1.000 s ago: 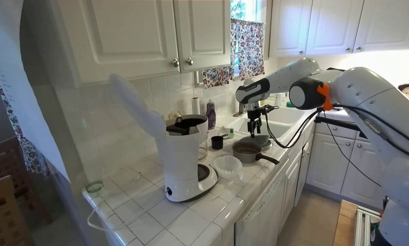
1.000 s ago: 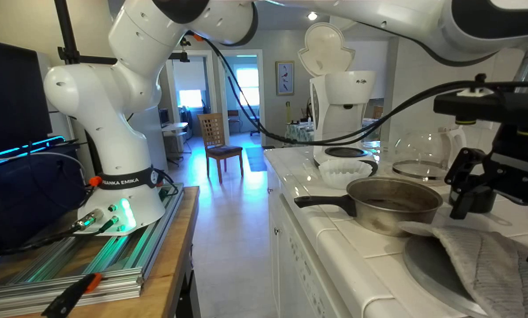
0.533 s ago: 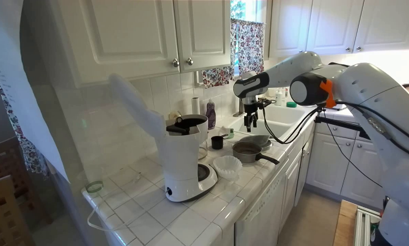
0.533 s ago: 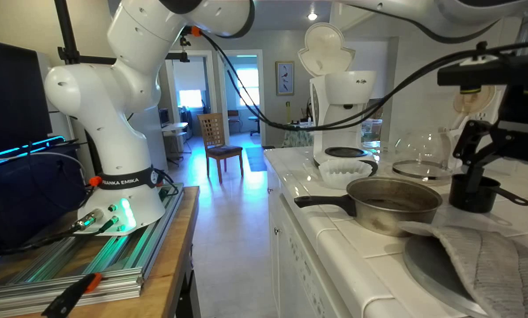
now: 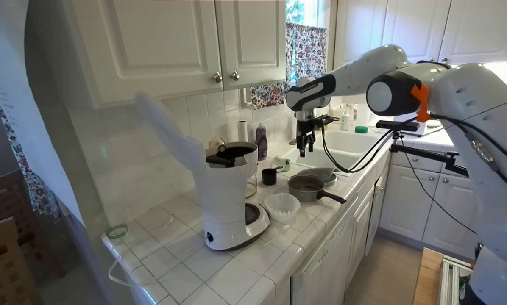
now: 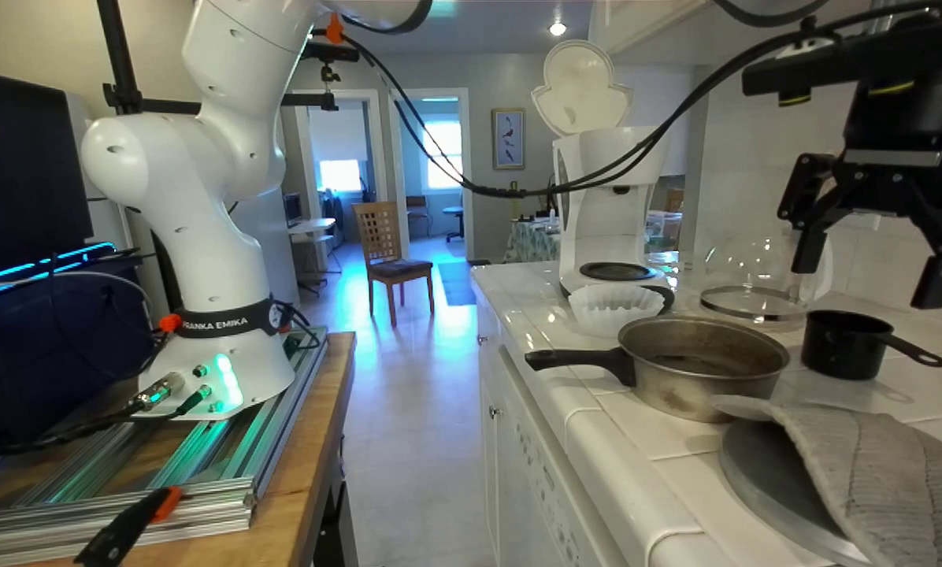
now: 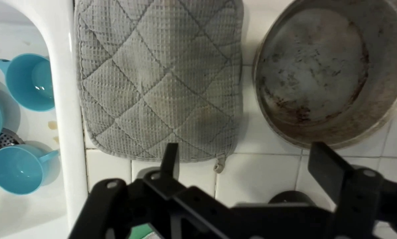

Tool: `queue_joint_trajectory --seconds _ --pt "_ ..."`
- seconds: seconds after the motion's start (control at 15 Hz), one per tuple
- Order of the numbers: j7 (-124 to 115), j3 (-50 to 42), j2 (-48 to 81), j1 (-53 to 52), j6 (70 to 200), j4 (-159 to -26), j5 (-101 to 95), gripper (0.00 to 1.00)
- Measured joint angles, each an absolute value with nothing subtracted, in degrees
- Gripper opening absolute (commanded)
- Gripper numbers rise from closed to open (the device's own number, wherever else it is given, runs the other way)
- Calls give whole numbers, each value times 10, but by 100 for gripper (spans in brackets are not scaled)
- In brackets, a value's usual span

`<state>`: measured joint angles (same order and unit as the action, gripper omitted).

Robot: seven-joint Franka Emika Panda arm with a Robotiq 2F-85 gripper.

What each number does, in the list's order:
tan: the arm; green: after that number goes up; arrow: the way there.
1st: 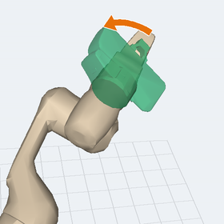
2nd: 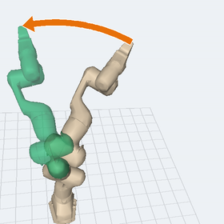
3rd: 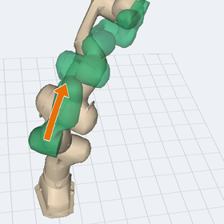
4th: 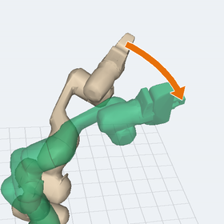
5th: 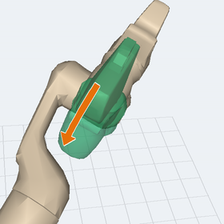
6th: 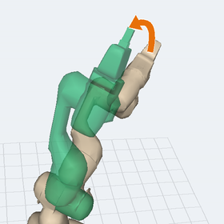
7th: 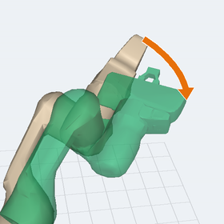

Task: Use the grey mat to remove the lid from the pot

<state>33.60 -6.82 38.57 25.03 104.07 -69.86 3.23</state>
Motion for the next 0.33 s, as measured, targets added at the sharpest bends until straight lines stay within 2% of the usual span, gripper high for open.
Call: queue_joint_trajectory --seconds 0.33 --pt "330 -67 355 242 1049 -744 33 100"
